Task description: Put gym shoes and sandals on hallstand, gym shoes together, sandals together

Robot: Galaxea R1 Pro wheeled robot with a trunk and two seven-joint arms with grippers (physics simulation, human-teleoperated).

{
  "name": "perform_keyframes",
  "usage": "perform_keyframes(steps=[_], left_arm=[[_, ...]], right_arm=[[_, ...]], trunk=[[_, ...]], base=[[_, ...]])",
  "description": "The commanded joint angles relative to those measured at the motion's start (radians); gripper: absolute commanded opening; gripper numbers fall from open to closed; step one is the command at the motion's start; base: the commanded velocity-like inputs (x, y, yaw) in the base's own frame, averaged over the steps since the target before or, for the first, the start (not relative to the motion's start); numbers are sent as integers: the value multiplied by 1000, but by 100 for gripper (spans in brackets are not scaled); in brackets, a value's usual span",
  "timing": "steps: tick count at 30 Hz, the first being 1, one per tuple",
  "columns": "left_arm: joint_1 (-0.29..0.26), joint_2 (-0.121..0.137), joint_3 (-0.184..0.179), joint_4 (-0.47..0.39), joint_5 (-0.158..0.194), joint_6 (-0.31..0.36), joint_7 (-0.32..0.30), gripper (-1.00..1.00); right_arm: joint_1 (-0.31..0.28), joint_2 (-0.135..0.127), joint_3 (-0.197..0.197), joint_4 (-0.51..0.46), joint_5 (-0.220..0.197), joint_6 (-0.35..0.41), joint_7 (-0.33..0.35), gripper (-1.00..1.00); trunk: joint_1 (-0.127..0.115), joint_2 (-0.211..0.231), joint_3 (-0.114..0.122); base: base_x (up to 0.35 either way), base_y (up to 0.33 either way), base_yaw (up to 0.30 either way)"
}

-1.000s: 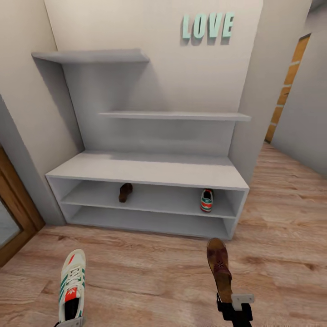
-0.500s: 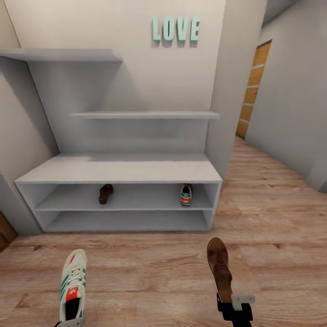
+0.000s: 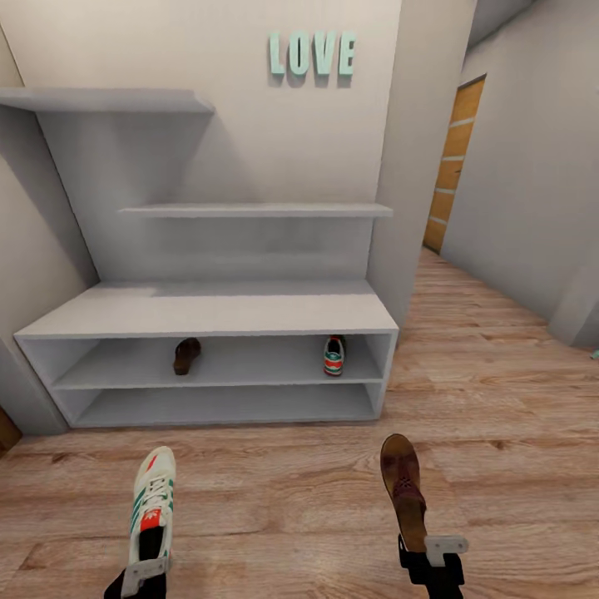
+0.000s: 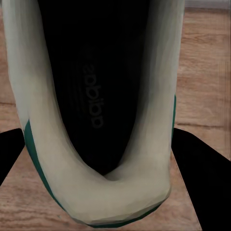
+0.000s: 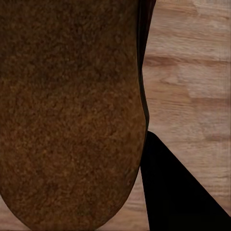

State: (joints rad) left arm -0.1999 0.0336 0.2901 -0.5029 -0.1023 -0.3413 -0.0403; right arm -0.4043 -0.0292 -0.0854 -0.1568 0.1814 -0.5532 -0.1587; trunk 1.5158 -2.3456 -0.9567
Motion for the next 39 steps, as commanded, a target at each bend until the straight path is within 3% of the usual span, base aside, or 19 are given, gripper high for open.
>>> perform_keyframes(steps=[1, 7, 10, 12, 15, 17, 20, 24, 25, 39], left_arm=[[-24, -1, -2, 0, -10, 48, -4, -100], [-139, -3, -52, -8, -9, 283, -5, -100], [-205, -4, -95, -10, -8, 400, -6, -100], [-229, -4, -111, -10, -7, 441, -6, -100], [-288, -5, -134, -8, -6, 527, -8, -100], [-333, -6, -140, -3, -5, 579, -8, -100], [-369, -9, -143, 2, -3, 616, -9, -100], [-406, -18, -144, 4, -3, 645, -8, -100], [-437, -24, -144, 5, -3, 669, -8, -100], [-472, -39, -149, -9, -6, 696, -6, -100]], right_arm=[[-1, -4, -8, 1, 8, -3, 0, -100], [-1, -15, -9, 0, 7, -2, -1, -100], [-1, -44, -10, 0, 5, -2, -1, -100], [0, -59, -14, 0, 4, -2, -1, -100], [-1, -93, -61, 0, 2, -2, -1, -100], [-1, -109, -135, -2, 3, -2, 2, -100], [0, -120, -196, -2, 4, -2, 6, -100], [-1, -126, -228, -3, 5, -2, 9, -100], [-1, -128, -238, -3, 7, -2, 10, -100], [-1, -123, -240, -1, 9, -1, 10, -100]], trunk=[[0, 0, -1], [0, 0, -1], [0, 0, -1], [0, 0, -1], [0, 0, -1], [0, 0, -1], [0, 0, -1], [0, 0, -1], [0, 0, -1], [0, 0, -1]], base=[[0, 0, 0], [0, 0, 0], [0, 0, 0], [0, 0, 0], [0, 0, 0], [0, 0, 0], [0, 0, 0], [0, 0, 0], [0, 0, 0], [0, 0, -7]])
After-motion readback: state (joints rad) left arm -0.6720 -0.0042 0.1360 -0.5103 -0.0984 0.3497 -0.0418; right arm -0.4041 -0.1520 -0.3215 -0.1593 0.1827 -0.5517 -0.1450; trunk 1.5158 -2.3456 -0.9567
